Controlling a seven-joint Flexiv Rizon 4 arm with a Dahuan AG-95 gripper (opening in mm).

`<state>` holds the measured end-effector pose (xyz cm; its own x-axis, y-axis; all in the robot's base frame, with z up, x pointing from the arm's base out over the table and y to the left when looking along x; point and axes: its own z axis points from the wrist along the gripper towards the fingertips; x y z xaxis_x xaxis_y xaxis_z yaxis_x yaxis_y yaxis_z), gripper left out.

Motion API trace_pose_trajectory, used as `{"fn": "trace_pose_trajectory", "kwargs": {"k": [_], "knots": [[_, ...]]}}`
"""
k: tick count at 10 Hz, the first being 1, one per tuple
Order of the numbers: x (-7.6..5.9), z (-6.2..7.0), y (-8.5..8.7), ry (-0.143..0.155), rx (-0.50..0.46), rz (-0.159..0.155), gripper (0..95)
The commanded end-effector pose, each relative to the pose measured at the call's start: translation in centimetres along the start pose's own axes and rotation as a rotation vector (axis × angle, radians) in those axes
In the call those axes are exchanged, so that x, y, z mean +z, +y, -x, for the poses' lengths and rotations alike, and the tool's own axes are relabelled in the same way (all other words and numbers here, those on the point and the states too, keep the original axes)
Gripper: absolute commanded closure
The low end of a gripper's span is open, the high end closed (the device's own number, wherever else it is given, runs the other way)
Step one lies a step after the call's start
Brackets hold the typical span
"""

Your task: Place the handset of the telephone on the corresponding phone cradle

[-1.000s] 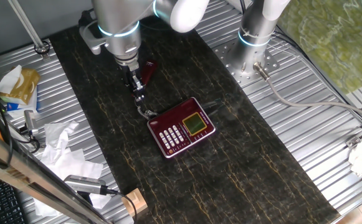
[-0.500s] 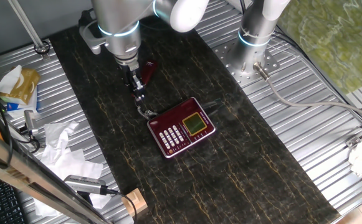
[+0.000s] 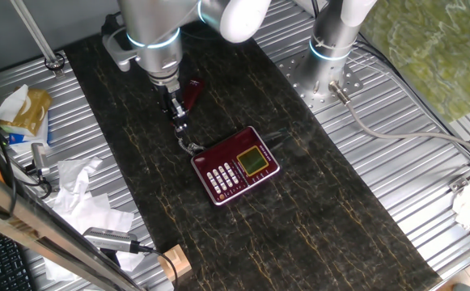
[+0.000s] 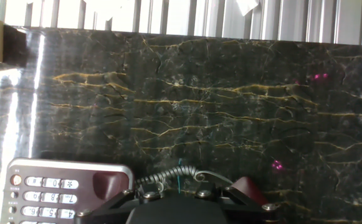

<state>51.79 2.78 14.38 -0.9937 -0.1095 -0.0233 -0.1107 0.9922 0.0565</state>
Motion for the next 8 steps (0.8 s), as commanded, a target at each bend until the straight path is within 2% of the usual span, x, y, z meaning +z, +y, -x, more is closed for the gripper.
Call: {"fn": "trace_pose_trajectory", "kwargs": {"k": [1,2,6,8], "knots": [[2.31,-0.07,-0.23,-0.006,-0.093,-0.062,57.0],[2.31,-0.07,-0.23,-0.012,-0.092,-0.057,57.0],[2.31,-0.07,-0.23,-0.04,-0.067,-0.001,57.0],[2.31,-0.07,-0.23,-0.036,-0.057,-0.03,57.0]]}}
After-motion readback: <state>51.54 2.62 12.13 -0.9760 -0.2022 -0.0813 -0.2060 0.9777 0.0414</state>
